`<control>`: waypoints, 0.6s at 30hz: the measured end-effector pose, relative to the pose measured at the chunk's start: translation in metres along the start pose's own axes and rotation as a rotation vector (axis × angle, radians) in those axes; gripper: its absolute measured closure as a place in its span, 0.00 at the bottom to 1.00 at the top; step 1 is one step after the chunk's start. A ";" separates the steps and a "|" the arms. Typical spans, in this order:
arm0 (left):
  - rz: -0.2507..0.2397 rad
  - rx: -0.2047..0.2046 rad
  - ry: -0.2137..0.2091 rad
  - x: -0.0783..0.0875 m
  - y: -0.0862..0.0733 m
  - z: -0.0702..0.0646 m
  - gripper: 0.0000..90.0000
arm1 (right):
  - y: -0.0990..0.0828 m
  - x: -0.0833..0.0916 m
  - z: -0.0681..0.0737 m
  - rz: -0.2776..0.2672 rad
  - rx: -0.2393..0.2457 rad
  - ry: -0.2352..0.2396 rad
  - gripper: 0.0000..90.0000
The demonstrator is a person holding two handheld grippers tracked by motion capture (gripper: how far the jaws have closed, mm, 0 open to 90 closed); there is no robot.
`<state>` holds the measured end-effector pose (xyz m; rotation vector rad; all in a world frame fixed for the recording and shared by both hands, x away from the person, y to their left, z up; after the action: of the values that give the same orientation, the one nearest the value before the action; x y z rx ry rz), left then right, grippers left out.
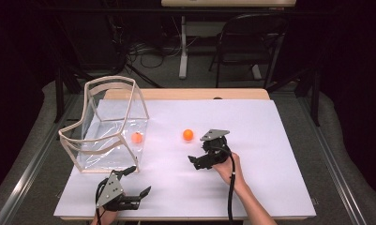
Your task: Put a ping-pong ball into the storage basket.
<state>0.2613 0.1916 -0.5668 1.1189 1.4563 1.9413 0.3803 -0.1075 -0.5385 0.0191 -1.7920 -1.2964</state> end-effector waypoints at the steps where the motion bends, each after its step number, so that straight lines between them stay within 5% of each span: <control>1: 0.001 0.001 -0.001 0.000 0.000 0.000 0.17 | -0.001 0.000 0.000 0.000 0.001 -0.007 0.00; 18: -0.010 0.006 0.012 0.005 0.000 0.002 0.17 | 0.000 -0.008 -0.008 -0.015 -0.002 -0.057 0.00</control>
<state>0.2598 0.1969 -0.5652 1.1030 1.4723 1.9407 0.3908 -0.1097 -0.5429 -0.0058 -1.8425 -1.3207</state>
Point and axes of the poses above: each handheld gripper's, and its own axes: x roughly backward along the jaws, y roughly out of its top, z roughly to its left, the point moved 3 cm from there along -x, roughly forward along the jaws, and after that the axes turned 5 degrees about -y, right-handed, at the moved point
